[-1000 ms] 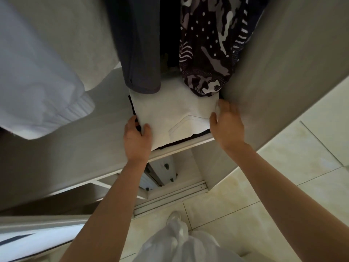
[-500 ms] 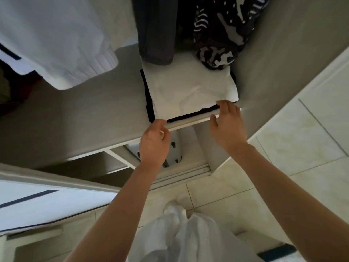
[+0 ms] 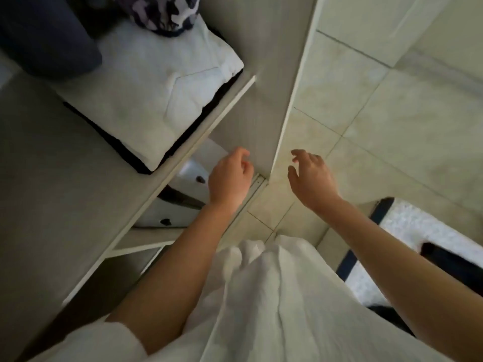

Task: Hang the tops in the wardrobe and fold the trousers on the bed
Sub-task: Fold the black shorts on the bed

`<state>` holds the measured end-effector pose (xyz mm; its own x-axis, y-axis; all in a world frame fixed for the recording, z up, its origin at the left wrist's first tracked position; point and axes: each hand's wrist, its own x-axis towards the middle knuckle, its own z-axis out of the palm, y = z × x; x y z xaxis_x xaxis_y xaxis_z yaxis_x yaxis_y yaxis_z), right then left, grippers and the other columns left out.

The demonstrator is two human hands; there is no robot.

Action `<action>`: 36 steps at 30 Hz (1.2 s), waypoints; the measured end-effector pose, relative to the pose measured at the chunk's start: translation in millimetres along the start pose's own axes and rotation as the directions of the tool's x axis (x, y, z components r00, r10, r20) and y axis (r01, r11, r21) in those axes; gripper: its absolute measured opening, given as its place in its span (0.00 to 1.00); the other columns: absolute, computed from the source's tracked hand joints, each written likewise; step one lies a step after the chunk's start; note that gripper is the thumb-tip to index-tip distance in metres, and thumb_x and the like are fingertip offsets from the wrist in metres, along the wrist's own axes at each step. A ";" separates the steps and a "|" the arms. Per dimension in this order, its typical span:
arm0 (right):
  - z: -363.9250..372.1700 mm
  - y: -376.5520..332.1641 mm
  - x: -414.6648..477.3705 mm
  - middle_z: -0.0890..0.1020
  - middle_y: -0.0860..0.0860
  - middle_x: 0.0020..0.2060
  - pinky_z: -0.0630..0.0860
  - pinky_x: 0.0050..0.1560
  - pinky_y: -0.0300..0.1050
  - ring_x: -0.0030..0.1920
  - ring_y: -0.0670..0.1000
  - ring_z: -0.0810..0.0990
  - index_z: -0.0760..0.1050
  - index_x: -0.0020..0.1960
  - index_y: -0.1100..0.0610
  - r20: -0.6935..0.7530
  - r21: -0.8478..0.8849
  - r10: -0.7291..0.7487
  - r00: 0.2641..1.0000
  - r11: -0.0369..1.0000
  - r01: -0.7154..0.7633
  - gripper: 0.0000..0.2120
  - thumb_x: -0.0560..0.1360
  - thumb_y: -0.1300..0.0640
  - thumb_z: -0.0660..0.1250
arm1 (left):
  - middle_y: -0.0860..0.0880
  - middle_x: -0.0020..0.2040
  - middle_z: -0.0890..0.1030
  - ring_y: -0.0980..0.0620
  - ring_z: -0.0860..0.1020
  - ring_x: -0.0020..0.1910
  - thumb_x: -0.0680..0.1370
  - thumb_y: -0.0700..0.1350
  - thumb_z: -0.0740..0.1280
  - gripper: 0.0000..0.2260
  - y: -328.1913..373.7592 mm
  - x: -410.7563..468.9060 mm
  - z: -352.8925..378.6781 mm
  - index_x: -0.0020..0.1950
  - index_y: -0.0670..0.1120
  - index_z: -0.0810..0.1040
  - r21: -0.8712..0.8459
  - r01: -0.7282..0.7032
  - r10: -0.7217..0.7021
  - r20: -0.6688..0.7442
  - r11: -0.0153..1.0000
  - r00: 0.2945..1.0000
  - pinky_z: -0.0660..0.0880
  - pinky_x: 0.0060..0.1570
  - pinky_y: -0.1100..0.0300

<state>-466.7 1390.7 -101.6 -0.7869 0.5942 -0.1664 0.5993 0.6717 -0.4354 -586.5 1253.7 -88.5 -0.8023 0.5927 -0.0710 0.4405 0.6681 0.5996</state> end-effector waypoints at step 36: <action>126.7 127.5 -527.0 0.77 0.56 0.60 0.70 0.46 0.49 0.62 0.58 0.72 0.69 0.66 0.59 0.002 0.392 0.992 0.126 0.115 -0.913 0.15 0.82 0.56 0.54 | 0.44 0.54 0.82 0.40 0.78 0.53 0.79 0.44 0.62 0.12 96.5 -323.2 235.1 0.61 0.47 0.78 -0.124 -0.932 0.550 0.830 0.341 0.091 0.72 0.44 0.51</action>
<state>5.8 1107.2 -181.5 0.4948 0.7405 -0.4547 0.7298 -0.6382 -0.2452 -189.9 1232.3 -195.1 0.5036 0.7950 -0.3381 0.8480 -0.3800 0.3694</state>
